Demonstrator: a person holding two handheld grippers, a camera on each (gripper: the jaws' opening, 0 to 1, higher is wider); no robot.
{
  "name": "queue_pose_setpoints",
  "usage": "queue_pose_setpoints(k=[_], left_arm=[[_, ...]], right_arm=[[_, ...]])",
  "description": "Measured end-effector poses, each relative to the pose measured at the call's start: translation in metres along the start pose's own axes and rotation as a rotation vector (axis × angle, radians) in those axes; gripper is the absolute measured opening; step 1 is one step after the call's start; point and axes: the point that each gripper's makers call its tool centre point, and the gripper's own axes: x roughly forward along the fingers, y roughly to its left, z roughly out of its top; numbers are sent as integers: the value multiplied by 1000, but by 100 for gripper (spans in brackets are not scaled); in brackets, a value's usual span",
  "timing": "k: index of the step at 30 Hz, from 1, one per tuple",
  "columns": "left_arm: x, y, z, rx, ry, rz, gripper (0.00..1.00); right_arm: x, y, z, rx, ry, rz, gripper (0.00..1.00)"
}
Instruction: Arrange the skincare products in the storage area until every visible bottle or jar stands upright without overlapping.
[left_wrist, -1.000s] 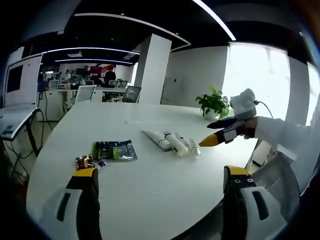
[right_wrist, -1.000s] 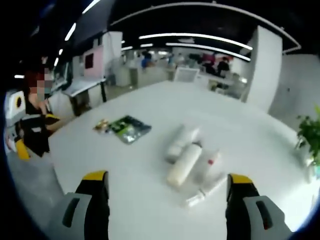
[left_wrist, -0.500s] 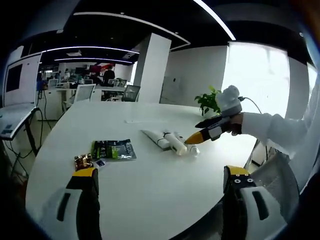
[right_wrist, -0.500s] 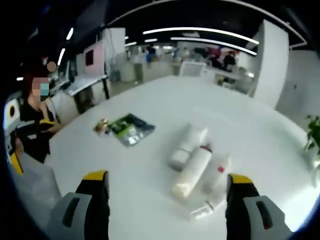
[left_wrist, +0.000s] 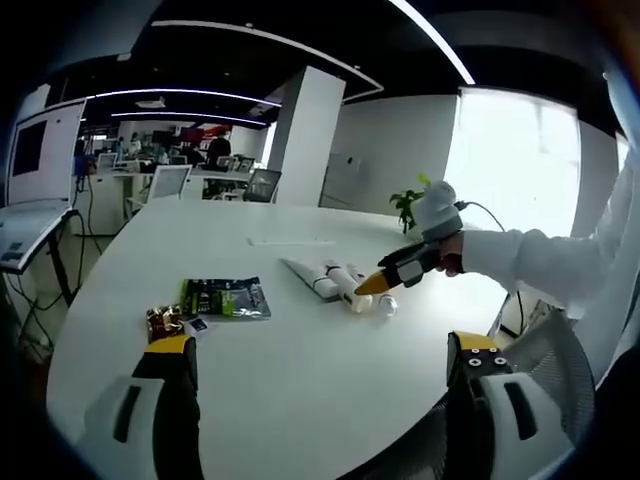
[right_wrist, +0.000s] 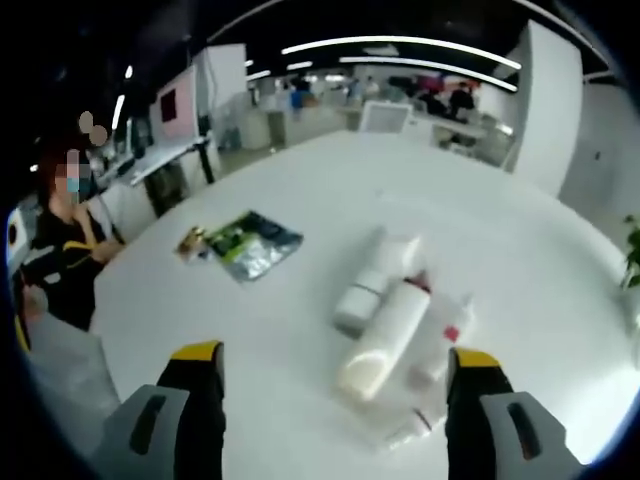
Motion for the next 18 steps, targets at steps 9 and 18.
queue_pose_setpoints(k=[9, 18], left_arm=[[0, 0, -1, -11, 4, -4, 99], [0, 2, 0, -25, 0, 0, 99]], right_arm=[[17, -3, -6, 25, 50, 35, 74], [33, -13, -15, 84, 131, 33, 62]])
